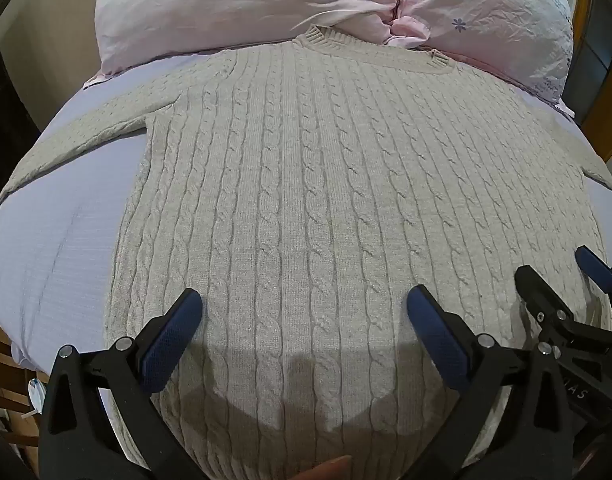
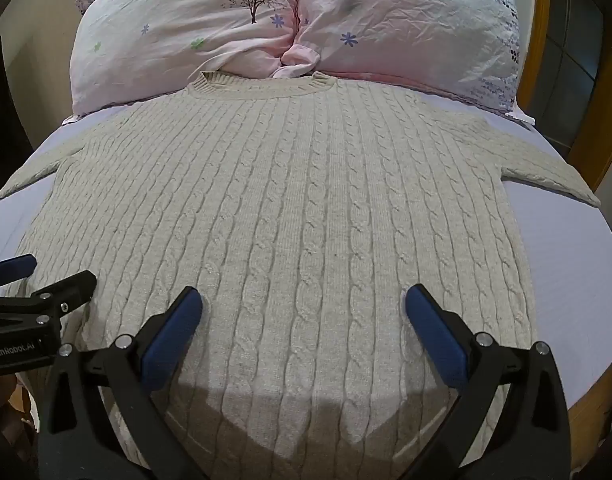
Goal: Fold small clothes
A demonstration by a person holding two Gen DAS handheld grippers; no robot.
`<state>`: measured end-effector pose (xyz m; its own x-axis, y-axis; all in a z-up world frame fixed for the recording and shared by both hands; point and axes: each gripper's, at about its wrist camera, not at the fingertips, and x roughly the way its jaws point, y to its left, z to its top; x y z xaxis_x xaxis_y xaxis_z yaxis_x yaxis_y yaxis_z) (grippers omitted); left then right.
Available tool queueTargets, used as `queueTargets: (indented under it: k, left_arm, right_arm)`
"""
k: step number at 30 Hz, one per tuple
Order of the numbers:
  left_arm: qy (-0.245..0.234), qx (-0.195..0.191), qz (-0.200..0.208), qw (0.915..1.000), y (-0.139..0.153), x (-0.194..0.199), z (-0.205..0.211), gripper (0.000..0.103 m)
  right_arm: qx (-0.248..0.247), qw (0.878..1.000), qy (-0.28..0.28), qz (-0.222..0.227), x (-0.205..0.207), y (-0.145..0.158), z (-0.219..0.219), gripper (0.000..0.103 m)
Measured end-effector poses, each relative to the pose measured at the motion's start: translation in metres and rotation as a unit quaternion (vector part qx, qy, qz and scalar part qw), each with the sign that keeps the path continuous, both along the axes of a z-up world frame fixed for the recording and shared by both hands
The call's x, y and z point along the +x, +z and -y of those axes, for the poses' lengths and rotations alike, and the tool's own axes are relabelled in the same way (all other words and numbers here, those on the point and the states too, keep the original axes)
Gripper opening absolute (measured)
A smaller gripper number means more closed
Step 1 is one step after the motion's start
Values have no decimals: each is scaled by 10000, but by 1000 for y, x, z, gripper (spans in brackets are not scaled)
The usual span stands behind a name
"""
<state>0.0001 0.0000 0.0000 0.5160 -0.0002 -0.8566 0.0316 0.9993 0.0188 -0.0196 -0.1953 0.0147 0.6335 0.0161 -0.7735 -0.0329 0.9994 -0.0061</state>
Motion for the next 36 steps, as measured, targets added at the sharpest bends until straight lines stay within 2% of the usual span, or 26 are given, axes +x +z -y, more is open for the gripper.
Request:
queueTargets:
  k: [36]
  left_arm:
    - [-1, 10, 5, 10000, 0, 0, 0, 102]
  right_arm:
    - [-2, 10000, -13, -41, 1, -3, 3, 101]
